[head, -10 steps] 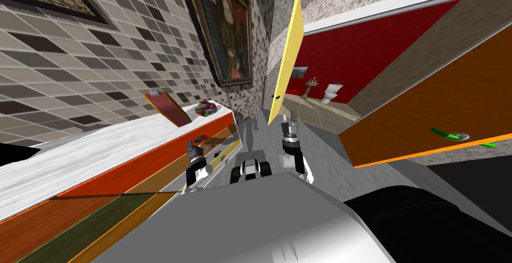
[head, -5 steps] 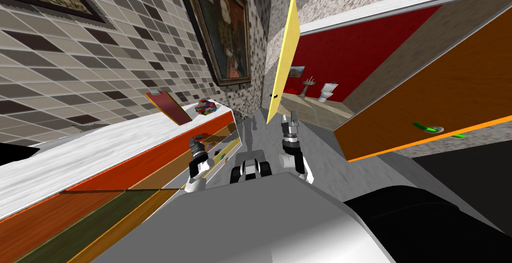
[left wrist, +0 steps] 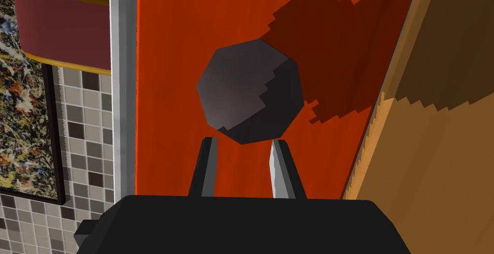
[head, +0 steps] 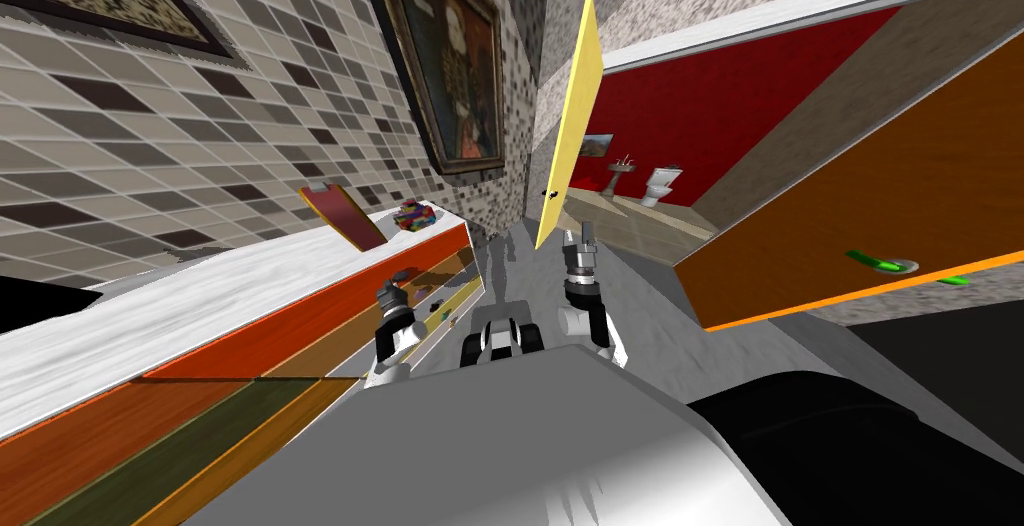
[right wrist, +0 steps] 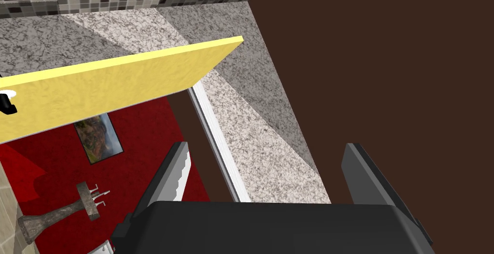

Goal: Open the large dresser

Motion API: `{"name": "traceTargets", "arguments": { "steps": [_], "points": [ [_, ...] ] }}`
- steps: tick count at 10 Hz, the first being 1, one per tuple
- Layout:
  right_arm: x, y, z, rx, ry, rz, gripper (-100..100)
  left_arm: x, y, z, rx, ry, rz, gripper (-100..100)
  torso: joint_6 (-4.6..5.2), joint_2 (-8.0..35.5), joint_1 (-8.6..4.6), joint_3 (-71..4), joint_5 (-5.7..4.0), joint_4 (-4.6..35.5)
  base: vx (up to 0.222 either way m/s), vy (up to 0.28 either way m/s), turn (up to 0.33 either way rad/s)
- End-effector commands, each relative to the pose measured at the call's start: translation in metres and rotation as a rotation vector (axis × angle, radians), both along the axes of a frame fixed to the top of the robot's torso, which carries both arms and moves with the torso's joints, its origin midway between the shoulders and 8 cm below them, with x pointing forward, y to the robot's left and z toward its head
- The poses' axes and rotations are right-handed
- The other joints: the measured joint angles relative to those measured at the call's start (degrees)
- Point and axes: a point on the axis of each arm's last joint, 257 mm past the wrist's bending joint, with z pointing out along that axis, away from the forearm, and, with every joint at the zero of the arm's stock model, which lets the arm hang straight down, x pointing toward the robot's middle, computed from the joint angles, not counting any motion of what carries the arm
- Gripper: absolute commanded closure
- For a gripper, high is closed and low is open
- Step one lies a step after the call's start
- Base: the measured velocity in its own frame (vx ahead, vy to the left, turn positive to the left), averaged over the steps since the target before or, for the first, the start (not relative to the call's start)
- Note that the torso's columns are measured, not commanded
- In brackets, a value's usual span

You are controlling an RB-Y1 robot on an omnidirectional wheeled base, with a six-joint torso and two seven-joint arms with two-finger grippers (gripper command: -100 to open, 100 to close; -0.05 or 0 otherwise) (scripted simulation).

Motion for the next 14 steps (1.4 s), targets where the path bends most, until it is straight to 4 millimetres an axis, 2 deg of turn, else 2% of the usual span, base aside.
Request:
{"name": "traceTargets", "arguments": {
  "steps": [1, 2, 3, 4, 10, 14],
  "points": [
    [0.000, 0.000, 0.000, 0.000, 0.000, 0.000, 0, -0.016, -0.003, -0.007, -0.003, 0.007, -0.013, 100, 0.00, 0.04, 0.07, 0.04, 0.03, 0.00, 0.085, -0.014, 0.039],
    [0.000, 0.000, 0.000, 0.000, 0.000, 0.000, 0, -0.027, -0.005, -0.008, -0.002, 0.007, -0.022, 100, 0.09, 0.09, 0.11, 0.09, 0.11, -0.02, 0.070, -0.025, 0.037],
    [0.000, 0.000, 0.000, 0.000, 0.000, 0.000, 0, -0.033, -0.009, -0.004, -0.003, -0.006, -0.035, 100, 0.04, 0.09, 0.10, 0.10, 0.14, -0.06, 0.093, -0.028, 0.071],
    [0.000, 0.000, 0.000, 0.000, 0.000, 0.000, 0, -0.038, -0.007, -0.009, -0.003, 0.007, -0.031, 100, 0.04, 0.02, 0.07, 0.05, 0.11, -0.05, 0.069, -0.013, 0.052],
    [0.000, 0.000, 0.000, 0.000, 0.000, 0.000, 0, -0.079, -0.021, -0.008, -0.015, 0.003, -0.073, 100, 0.15, 0.01, 0.02, 0.06, 0.16, -0.09, 0.073, -0.018, 0.054],
    [0.000, 0.000, 0.000, 0.000, 0.000, 0.000, 0, -0.076, -0.020, 0.001, -0.009, 0.012, -0.074, 100, 0.09, 0.45, -0.25, 0.33, 0.08, 0.04, -0.074, -0.080, 0.015]
  ]
}}
